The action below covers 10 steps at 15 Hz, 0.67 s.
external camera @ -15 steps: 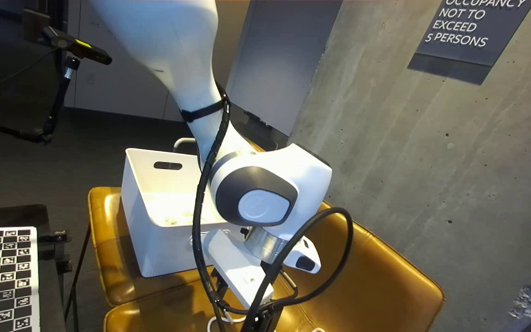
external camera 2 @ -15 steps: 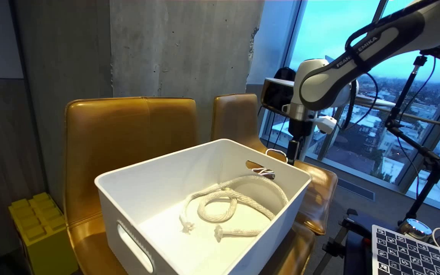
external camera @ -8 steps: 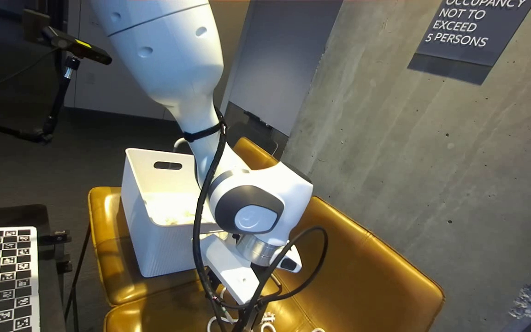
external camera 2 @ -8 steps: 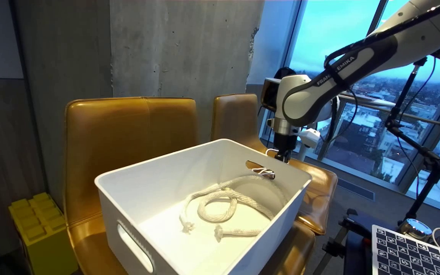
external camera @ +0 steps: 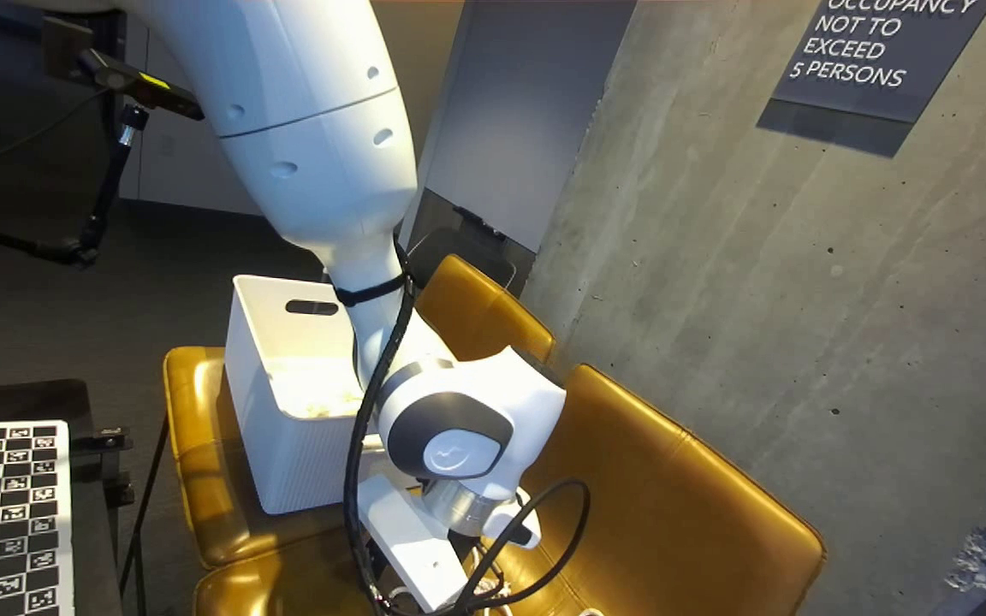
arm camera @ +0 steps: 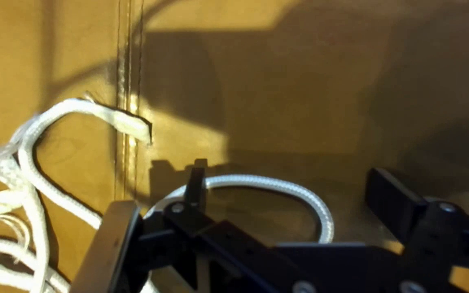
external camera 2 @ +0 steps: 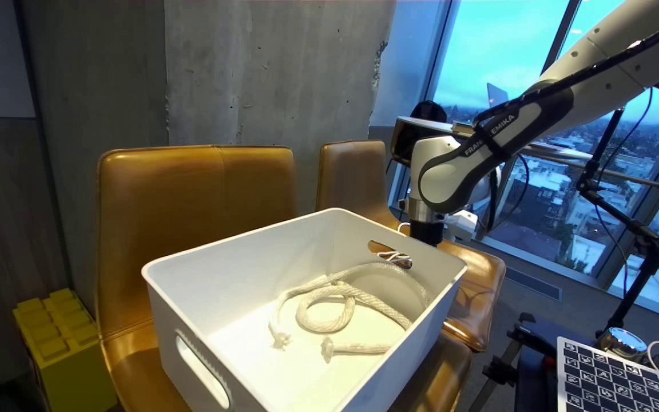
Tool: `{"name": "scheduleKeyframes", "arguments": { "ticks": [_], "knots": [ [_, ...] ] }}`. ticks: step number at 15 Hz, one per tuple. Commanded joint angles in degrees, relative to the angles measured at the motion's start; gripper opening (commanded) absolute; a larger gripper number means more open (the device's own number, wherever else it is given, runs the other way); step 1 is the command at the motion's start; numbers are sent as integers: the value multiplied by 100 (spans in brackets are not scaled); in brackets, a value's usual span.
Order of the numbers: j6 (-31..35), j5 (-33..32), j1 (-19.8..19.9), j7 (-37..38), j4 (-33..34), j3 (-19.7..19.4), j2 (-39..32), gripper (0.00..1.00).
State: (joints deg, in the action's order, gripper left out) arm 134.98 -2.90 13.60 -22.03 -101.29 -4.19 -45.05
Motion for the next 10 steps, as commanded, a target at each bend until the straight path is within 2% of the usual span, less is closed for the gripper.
{"name": "scheduleKeyframes", "arguments": {
  "ticks": [1,4,6,7,10],
  "knots": [
    [115,-106,68,35,-29,12,-99,93],
    [136,-126,83,21,-53,-12,-110,81],
    [137,-131,121,12,-38,-44,-129,56],
    [133,-132,145,4,-25,-60,-141,56],
    [121,-136,249,-18,29,-129,-170,32]
  ]
}}
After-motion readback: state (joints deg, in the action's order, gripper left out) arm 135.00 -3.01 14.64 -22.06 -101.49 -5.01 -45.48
